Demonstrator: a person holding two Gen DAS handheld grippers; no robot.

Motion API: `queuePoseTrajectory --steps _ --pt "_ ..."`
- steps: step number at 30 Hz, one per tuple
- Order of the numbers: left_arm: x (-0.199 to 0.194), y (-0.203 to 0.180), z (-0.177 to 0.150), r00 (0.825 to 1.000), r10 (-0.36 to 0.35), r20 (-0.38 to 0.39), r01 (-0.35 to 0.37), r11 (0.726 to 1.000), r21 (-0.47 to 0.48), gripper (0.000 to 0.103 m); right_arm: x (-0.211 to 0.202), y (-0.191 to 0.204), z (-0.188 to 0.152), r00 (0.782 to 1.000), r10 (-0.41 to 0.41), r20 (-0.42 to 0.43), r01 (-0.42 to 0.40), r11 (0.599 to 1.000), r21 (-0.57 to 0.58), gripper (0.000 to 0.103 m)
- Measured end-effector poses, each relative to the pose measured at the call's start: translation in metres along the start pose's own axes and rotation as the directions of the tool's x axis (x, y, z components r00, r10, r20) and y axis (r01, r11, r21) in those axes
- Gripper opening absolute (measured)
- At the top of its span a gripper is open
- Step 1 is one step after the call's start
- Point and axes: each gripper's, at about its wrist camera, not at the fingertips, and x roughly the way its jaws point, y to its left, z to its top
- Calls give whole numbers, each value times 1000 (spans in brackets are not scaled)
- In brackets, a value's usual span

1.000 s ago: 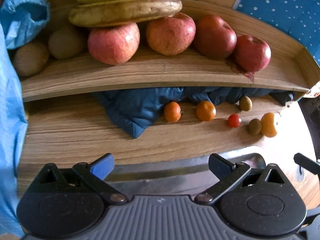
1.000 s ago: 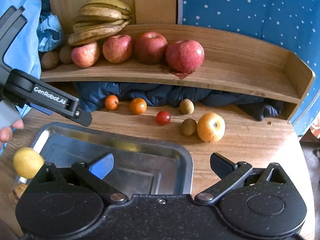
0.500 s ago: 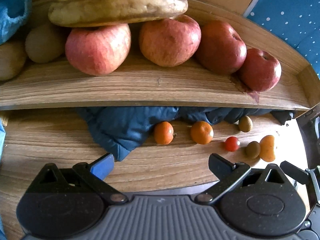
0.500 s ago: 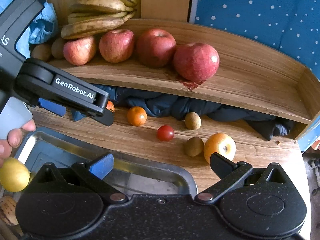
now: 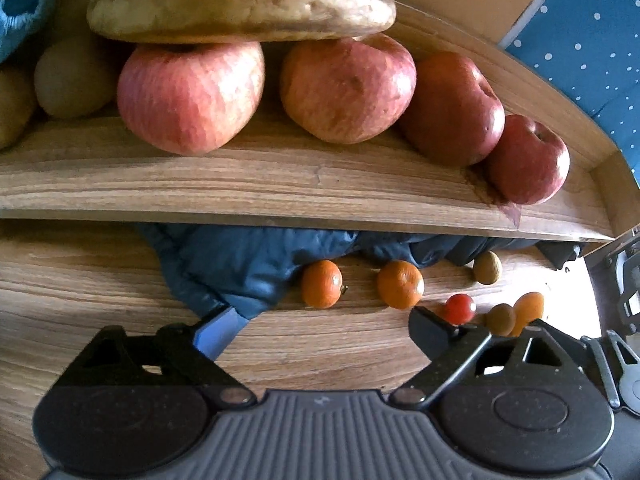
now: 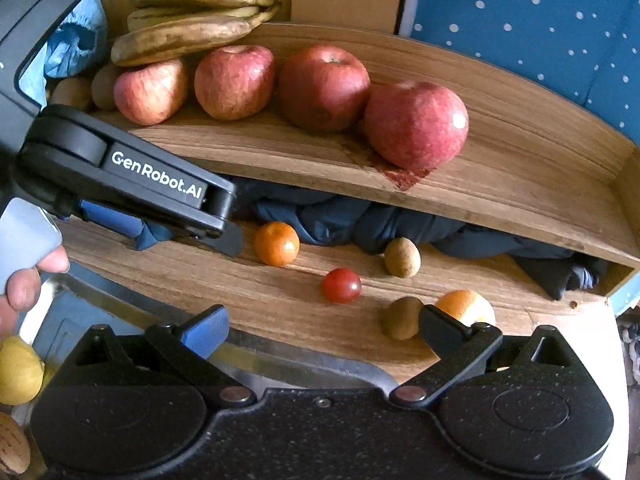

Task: Organize fruits
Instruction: 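Move both tools back toward the row of tangerines under the shelf, then close the left tool on a tangerine while the right tool grasps another tangerine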

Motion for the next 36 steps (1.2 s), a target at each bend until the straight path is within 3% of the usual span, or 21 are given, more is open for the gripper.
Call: queuePoseTrajectory --steps 10,18,28,36 --pt "-2 9 0 999 -52 -1 52 998 -24 79 12 9 8 1000 -26 10 26 998 -49 89" --pt "-2 19 2 997 -70 -15 69 997 -46 61 21 12 14 1000 -27 11 28 997 -69 84" --pt "-1 21 8 996 -88 -14 87 994 -63 52 33 17 23 1000 12 16 -10 994 -111 56" --pt "-3 25 15 997 -77 -5 77 994 -73 45 42 21 31 999 35 20 -32 990 -135 49"
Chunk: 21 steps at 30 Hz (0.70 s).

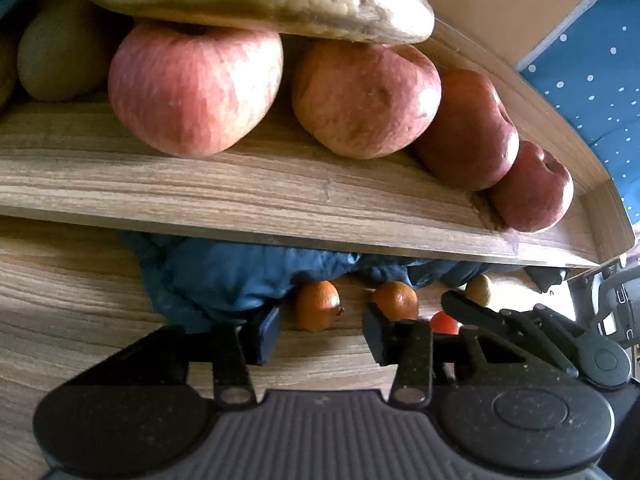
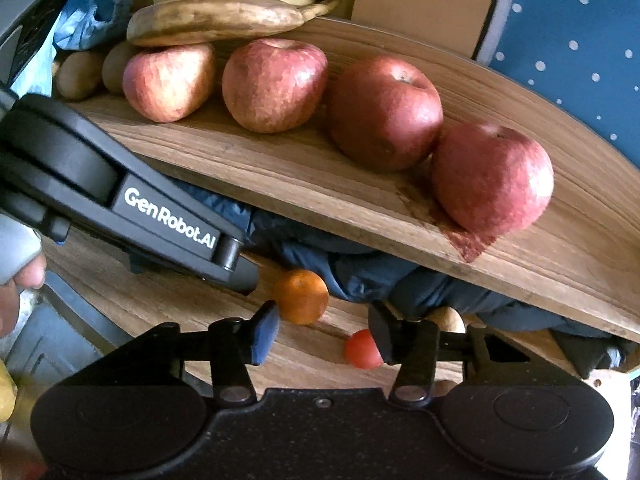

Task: Organize fruits
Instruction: 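Close the left tool on a tangerine while the right tool grasps another tangerine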

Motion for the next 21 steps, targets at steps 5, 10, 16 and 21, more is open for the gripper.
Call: queuePoseTrajectory --steps 5,10,16,21 --pt "2 0 1 1000 -1 6 1 1000 -4 43 4 1 4 1000 31 -3 -31 999 6 44" --pt "4 5 0 1000 1 10 -1 1000 -18 37 12 3 7 999 50 -9 -49 999 14 39" --pt "3 9 0 1000 -9 1 9 999 -35 31 20 4 6 997 71 -14 -71 997 1 36" --pt "2 11 0 1000 -13 -2 13 999 -39 29 25 5 6 997 71 -10 -71 997 -25 34"
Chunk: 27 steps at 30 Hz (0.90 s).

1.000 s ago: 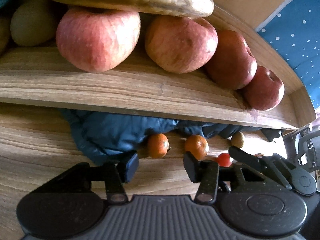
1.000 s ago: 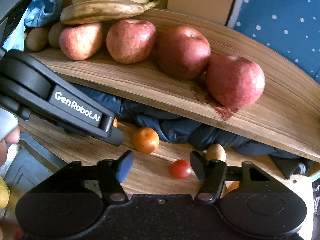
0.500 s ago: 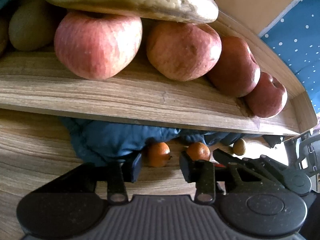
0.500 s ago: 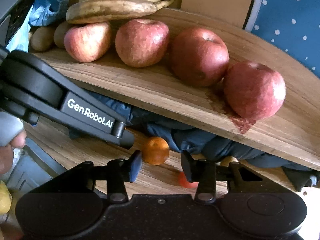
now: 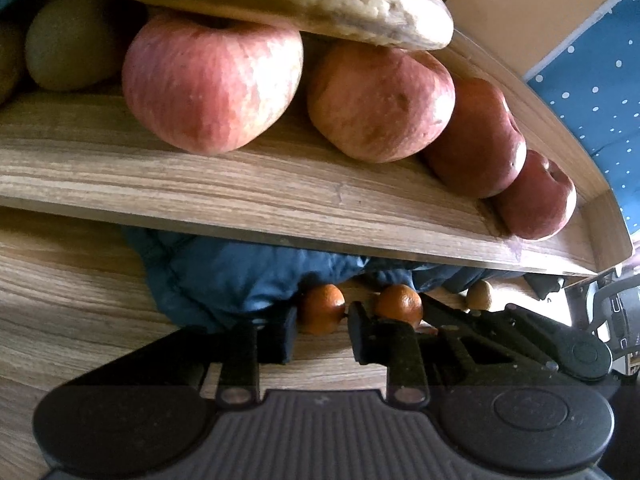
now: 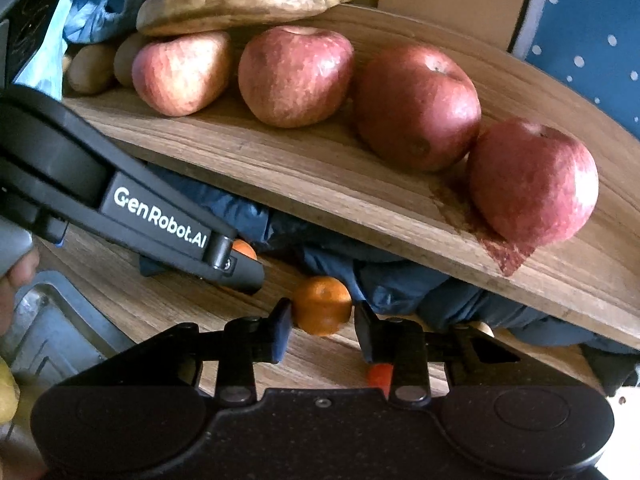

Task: Organize fruits
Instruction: 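Close the left tool on a tangerine while the right tool grasps another tangerine, then carry both tangerines over the steel tray with both tools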

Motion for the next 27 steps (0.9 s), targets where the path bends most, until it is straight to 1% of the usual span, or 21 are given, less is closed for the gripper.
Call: queuePoseTrajectory --steps 4,8,15,22,27 --pt "1 -1 -2 1000 0 -11 0 1000 6 28 -1 2 -1 1000 -3 0 3 1000 -6 33" --pt "0 -3 -9 1000 1 -24 0 999 35 28 -9 5 -8 1000 -9 -5 9 1000 27 33" --pt "-7 -8 -20 999 1 -44 1 999 44 28 -28 12 -23 1000 -25 7 24 996 81 33" --pt "-22 -14 -36 999 4 -37 -2 998 61 28 -52 12 -32 999 -36 40 32 994 102 33" --pt "-33 -19 -47 1000 9 -19 -8 999 52 28 -68 11 -39 997 -40 70 32 993 111 33"
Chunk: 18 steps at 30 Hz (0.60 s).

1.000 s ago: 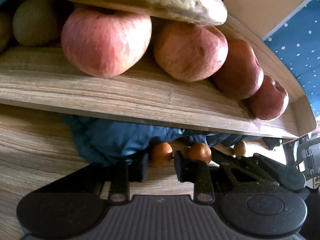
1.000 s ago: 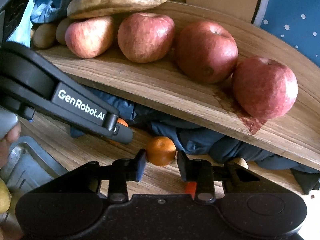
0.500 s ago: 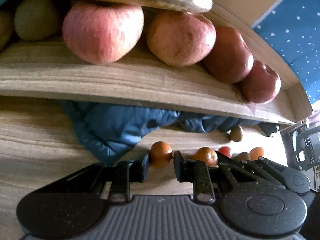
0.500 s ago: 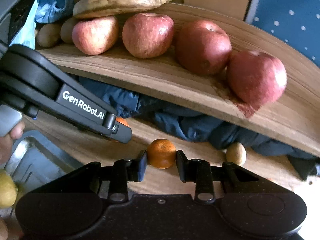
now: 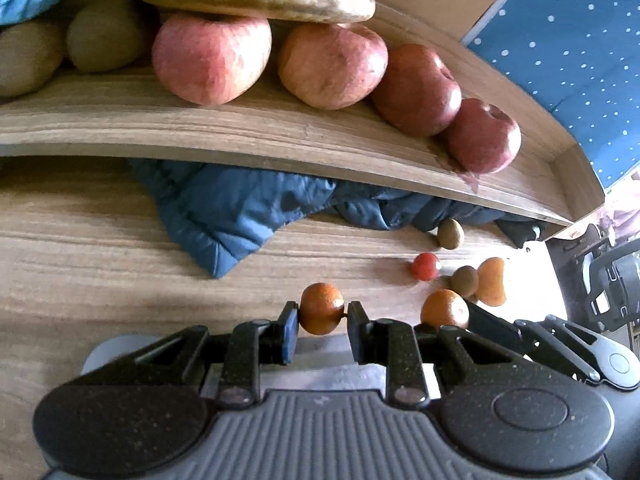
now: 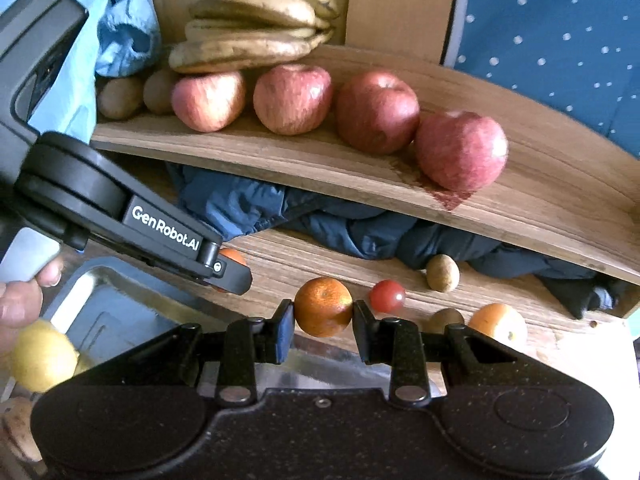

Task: Organize fruits
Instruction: 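Carry both tangerines over the steel tray with both tools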

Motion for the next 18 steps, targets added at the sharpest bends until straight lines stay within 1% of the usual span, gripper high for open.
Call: queuePoseTrajectory --steps 6,10,18 --pt "-19 -2 -18 999 24 41 -22 999 -36 28 -26 2 -11 1000 11 24 -11 1000 -17 33" --pt "-29 -6 -32 997 44 59 -41 998 -57 28 -46 3 -18 999 33 43 -31 999 -39 33" --pt "-46 -29 -63 993 72 89 -65 995 -79 28 -76 -4 -40 996 68 64 -63 995 -78 33"
